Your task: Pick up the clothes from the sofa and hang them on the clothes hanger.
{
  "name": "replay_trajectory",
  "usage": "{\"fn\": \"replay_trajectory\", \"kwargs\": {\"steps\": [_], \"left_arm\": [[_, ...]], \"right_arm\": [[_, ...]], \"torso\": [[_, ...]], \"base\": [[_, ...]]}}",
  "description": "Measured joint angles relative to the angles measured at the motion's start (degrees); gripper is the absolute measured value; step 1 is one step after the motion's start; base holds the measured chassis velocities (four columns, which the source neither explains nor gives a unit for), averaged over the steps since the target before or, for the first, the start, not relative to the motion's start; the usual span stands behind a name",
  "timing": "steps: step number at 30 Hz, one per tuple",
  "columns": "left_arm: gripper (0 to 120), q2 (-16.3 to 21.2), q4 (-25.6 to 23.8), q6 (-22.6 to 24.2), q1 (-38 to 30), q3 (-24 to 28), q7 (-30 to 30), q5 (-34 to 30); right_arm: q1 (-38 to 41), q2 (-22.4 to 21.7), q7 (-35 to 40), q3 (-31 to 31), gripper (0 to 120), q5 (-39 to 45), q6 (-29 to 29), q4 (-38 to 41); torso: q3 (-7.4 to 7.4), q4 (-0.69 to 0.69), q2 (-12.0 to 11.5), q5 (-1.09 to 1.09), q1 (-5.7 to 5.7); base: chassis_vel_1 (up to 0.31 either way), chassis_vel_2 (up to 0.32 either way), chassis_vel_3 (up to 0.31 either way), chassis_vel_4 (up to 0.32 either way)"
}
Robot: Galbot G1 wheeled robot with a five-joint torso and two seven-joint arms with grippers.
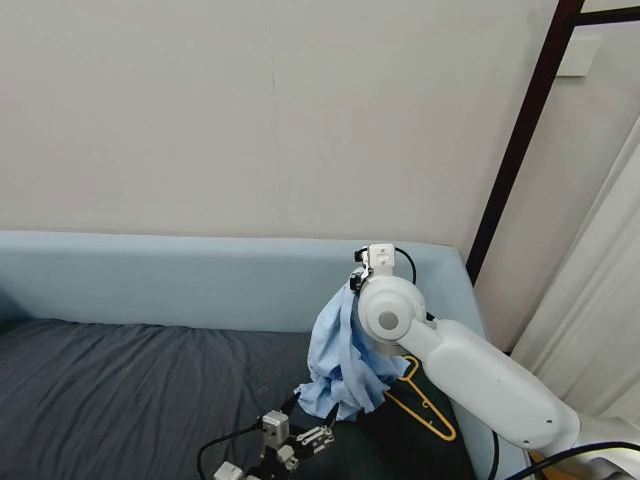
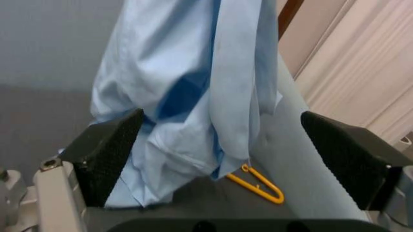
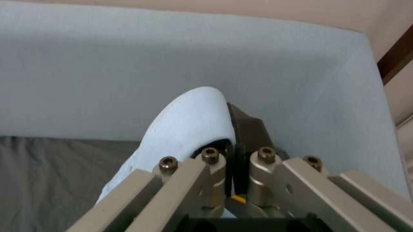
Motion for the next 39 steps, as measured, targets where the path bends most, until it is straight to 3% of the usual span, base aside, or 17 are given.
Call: {"fn": "replay_trajectory", "kwargs": {"steps": [13, 39], "left_arm": [[93, -9.22, 7.45, 4.2, -9.94, 8.76, -5.29, -8.11], [87, -19.05, 20.76, 4.14, -12.52, 9.74, -5.41, -8.0]], "right_arm": [[-1.7, -1.18, 0.44, 1.32, 0, 0.26, -0.02, 0.81], [-3.09, -6.0, 0.34, 2.29, 0, 2.29, -0.13, 4.09]], "torso": [[0.0, 0.0, 0.0, 0.01, 0.0], [0.0, 0.01, 0.0, 0.0, -0.01]], "base": [[0.0, 0.0, 0.0, 0.0], [0.0, 0.0, 0.0, 0.0]]}}
